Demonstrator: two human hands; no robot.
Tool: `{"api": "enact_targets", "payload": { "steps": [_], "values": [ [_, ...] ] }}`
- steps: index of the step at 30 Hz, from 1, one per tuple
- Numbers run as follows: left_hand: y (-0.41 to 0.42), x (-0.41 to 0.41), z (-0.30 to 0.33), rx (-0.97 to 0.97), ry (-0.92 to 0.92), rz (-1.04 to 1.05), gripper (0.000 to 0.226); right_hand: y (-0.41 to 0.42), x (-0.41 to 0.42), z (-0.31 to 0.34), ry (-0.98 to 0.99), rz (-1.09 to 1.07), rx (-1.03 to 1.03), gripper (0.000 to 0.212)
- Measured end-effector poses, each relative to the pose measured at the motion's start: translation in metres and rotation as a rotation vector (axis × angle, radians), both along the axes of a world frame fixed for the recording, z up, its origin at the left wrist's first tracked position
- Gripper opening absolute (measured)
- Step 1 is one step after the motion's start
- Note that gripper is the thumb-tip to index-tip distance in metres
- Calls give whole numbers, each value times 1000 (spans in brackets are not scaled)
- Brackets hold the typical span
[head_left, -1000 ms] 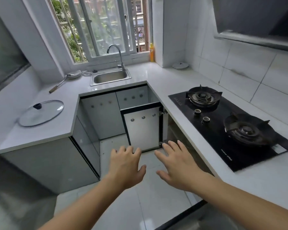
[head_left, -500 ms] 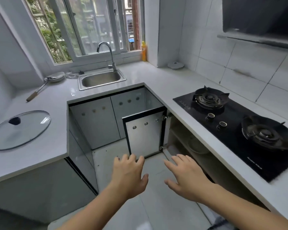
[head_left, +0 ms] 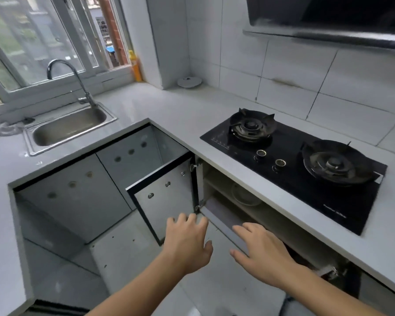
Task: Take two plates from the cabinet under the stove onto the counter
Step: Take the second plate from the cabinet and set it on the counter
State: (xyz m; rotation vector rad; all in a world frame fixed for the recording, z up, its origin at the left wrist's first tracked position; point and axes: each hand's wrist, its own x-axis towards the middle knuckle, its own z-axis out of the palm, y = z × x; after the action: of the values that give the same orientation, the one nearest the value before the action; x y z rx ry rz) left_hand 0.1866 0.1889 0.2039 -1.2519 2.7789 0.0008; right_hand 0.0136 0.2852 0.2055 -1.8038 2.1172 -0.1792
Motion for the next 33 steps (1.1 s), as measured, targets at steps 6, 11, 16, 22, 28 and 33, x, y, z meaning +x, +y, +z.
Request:
{"api": "enact_targets", "payload": {
  "steps": [6, 11, 16, 22, 28, 33],
  "values": [
    [-91, -48, -38, 54, -40, -42, 52, -74, -46, -52, -91, -140, 68, 58],
    [-147, -77, -76, 118, -68, -110, 51, -112, -70, -90, -151, -250, 129, 55],
    [-192, -110, -122, 140, -78, -221, 50, -141, -91, -127, -193, -384, 106, 60],
    [-246, -152, -209, 102, -72, -399, 51, -176, -113, -207, -180, -551, 63, 52],
    [-290, -188, -323, 75, -66, -497, 52, -209, -136, -312, -190, -734, 9, 59],
    [-328, -236, -401, 78, -3, -480, 46, -236, -177, -393, -189, -847, -25, 53]
  ]
}}
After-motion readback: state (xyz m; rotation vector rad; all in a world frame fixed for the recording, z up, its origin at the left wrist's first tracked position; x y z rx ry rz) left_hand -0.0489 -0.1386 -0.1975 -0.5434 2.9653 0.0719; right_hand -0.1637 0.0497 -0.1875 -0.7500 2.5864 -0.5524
